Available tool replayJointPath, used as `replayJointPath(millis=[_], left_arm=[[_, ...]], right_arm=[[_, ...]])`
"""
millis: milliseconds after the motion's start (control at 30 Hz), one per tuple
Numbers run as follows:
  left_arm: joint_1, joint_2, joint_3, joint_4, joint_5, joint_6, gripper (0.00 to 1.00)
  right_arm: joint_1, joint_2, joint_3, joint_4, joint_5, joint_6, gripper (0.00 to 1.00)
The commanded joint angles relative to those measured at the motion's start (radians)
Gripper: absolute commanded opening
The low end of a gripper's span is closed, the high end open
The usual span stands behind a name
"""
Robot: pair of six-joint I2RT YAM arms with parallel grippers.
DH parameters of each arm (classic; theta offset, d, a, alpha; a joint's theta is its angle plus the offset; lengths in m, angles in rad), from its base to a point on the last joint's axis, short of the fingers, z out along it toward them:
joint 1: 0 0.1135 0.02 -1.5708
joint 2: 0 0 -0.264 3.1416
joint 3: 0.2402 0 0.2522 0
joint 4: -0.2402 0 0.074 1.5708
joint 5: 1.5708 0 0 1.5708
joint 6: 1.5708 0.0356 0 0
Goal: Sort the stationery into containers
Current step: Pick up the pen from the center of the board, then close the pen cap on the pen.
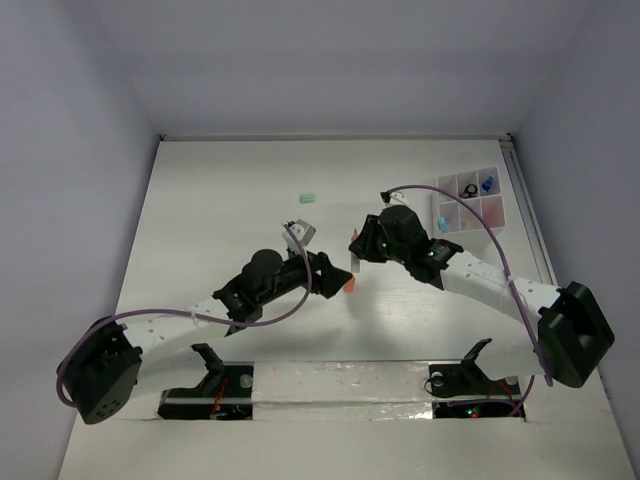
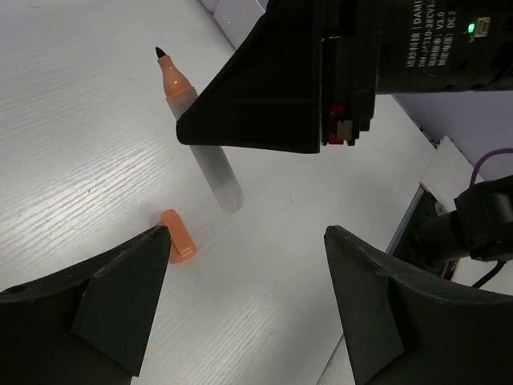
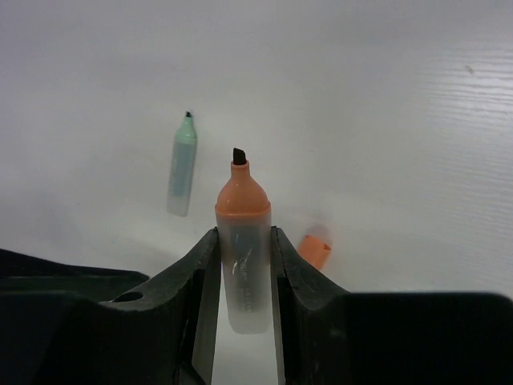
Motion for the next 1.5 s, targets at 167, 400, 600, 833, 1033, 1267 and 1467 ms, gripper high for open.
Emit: replayJointPath(millis=[167,400,600,833,1033,1267,1467], left_arm=[[-0.017,0.127,0.109,0.060,-0.095,-0.005,0.70],[-0.017,0.168,0.126,0.074,-0.161,-0.014,0.42],[-0.026,0.162,0.131,0.064,-0.219,-0.006,0.07],[-0.026,0.144,0.132,0.044,-0.196,0.014,0.00],[-0.026,0.030,0.101,-0.046,-0.238,0.069,0.00],[-0.016,-0.100,0.060,-0.127,-0.322,0.123,0.00],[-0.006,-0.154,0.036,-0.141,-0.420,0.170,0.00]], right_arm=[[0.045,-0.022,0.000,0.216,-0.074,0.036,0.13],[0.065,-0.027,-0.039,0.265,-0.111,0.063,0.13],[0.065,-0.051,-0.065,0.265,-0.146,0.066,0.14],[0.065,-0.082,-0.062,0.221,-0.135,0.034,0.24],[0.065,-0.168,-0.009,0.046,-0.027,-0.056,0.65],[0.065,-0.229,-0.074,-0.011,-0.055,-0.063,0.65],[0.065,-0.073,-0.132,0.127,-0.241,-0.008,0.48]])
